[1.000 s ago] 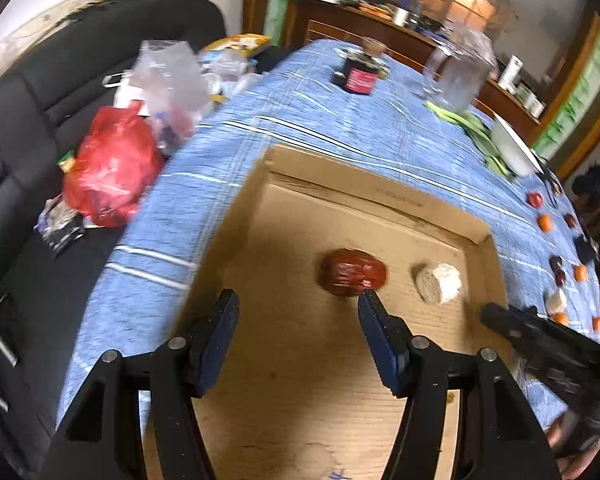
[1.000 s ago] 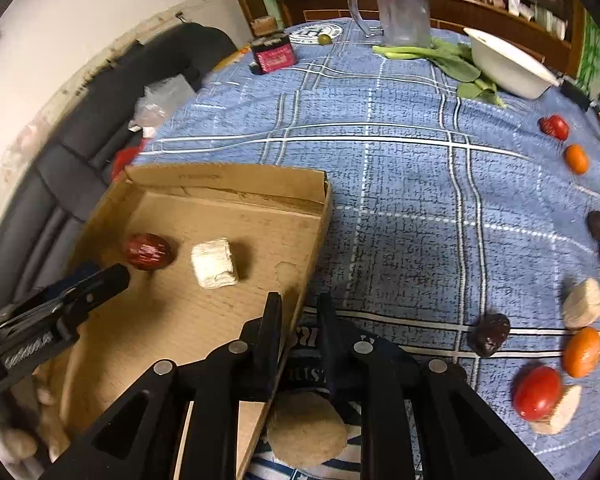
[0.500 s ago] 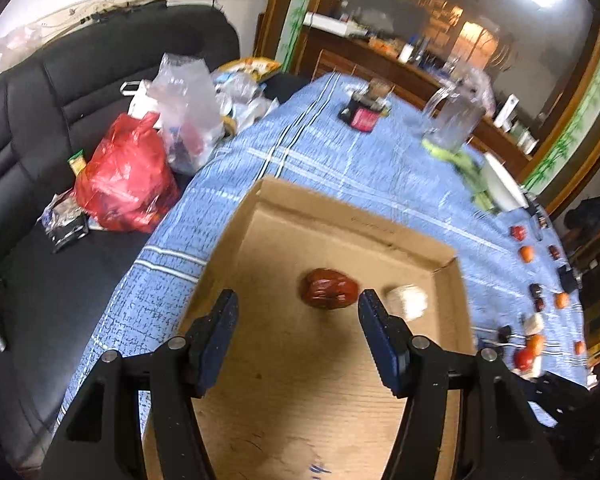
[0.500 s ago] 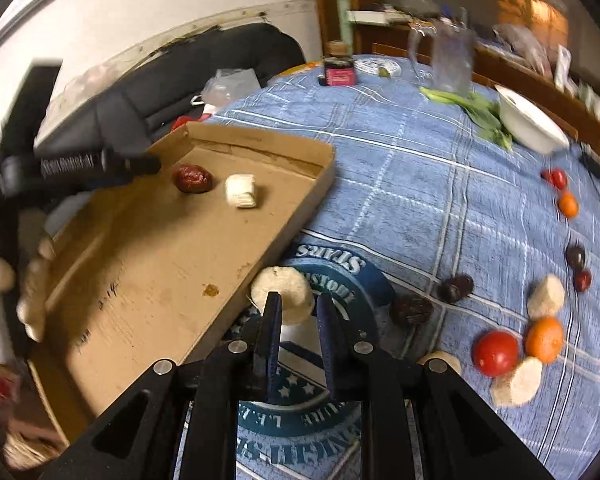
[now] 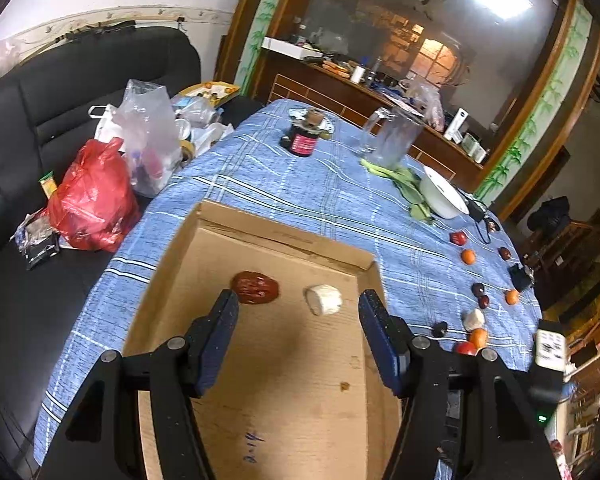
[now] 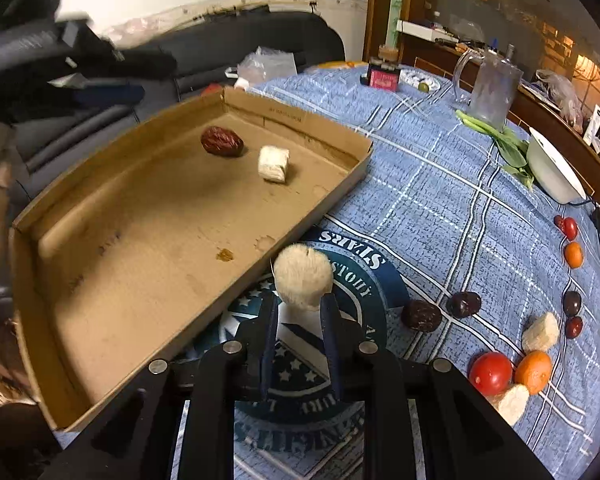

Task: Organize fruits

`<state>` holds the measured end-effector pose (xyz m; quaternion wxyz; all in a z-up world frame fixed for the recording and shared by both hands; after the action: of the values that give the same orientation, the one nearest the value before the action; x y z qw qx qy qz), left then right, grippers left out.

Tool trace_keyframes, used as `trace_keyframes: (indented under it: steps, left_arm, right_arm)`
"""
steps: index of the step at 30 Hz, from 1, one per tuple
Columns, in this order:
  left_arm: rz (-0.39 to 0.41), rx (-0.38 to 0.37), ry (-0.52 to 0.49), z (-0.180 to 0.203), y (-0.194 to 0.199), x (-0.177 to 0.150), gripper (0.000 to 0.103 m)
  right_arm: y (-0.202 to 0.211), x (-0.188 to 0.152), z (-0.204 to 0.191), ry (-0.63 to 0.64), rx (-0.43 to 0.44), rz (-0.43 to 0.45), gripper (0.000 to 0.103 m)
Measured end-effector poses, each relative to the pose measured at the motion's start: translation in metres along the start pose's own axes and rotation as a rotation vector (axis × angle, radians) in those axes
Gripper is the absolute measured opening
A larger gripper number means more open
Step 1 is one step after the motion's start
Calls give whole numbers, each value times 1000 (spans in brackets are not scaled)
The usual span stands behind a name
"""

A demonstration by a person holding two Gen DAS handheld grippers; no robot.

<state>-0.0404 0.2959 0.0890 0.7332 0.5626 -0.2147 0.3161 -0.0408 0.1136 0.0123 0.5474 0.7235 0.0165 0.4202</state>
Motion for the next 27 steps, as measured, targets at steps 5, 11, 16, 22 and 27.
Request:
trace_keyframes:
  steps: [5,11,16,22,27]
  left_arm:
    - [-5,-8,-19,12,-2,-1,62]
    - [-25,-29,-34,28,-7,-5,62]
    - [-45,-72,-88,58,-9,-12,62]
    - [-108,-128,-195,111,-25,-33,63]
    - [-189,-160,-272,156,-52,-59,63]
  right_arm:
    - [-13,12,-1,0,-46,32,48]
    - [-5,10,24,-156,3,57,39]
    - [51,-13,57,-282,29,131,39]
    - [107,-75,122,-436,-111,145,38]
    - [111,-120,173,-565,-214,84,39]
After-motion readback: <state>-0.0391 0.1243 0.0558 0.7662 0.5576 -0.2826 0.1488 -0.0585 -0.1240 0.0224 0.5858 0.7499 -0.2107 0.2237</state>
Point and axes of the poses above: each gripper's, at about its wrist camera, not at the fingertips, and y roughly against the way its jaws point, z to its right, x to its top, the point moved 2 cm from there along -y, roughly the way its jaws point, and after that the axes turned 5 degrees about -y, right-handed, at the moved point
